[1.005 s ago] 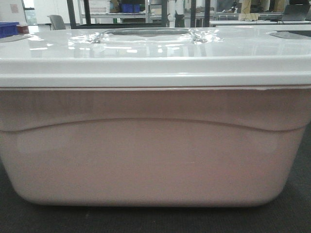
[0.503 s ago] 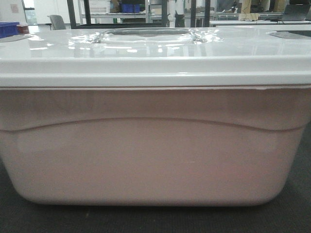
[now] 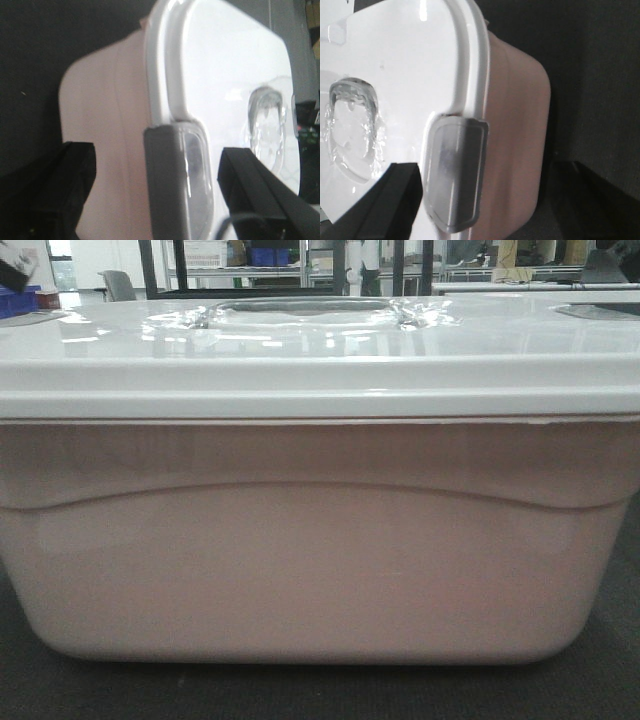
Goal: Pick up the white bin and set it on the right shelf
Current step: 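Close both grippers on the grey end handles of the bin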
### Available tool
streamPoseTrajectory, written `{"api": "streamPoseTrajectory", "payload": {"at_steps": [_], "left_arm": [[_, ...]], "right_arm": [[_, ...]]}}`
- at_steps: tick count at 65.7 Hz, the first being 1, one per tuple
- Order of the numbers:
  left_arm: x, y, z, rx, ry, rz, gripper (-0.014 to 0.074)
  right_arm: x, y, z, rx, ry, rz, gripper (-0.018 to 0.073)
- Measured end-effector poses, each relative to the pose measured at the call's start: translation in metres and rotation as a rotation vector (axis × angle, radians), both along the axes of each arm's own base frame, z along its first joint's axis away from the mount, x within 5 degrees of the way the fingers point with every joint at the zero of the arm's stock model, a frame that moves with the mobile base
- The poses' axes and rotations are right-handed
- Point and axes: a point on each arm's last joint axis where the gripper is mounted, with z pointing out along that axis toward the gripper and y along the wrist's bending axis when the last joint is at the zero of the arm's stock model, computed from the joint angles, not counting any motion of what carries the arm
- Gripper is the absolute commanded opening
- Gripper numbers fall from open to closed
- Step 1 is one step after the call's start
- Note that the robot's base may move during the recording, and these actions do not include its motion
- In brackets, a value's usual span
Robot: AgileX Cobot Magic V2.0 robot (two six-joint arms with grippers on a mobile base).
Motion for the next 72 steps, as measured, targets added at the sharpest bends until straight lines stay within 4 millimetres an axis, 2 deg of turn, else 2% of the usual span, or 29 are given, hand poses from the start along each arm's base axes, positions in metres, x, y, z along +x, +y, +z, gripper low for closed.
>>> {"api": "streamPoseTrajectory", "payload": {"at_steps": [14,39,55,72], "left_arm": [[-0.003,-0.016,-0.001,0.000,-0.004,-0.067,0.0407],[-0.004,-0.020,-0.002,0.004,-0.004,-0.085,0.0407],[-0.006,-0.026,-0.002,0.006,-0.004,-0.113,0.0407],[-0.006,-0.026,-0.002,0.011,-0.005,-0.115,0.0407]], "right_arm": [[0.000,0.011,0.000,0.004,-0.005,0.038,0.0612],[0.006,0.017,-0.004,0.038,0.015,0.054,0.0612],[0.005,0.030,-0.003,0.053,0.011,0.099,0.0612],[0.005,0.031,-0.007,0.050,0.024,0.106,0.0612]]}}
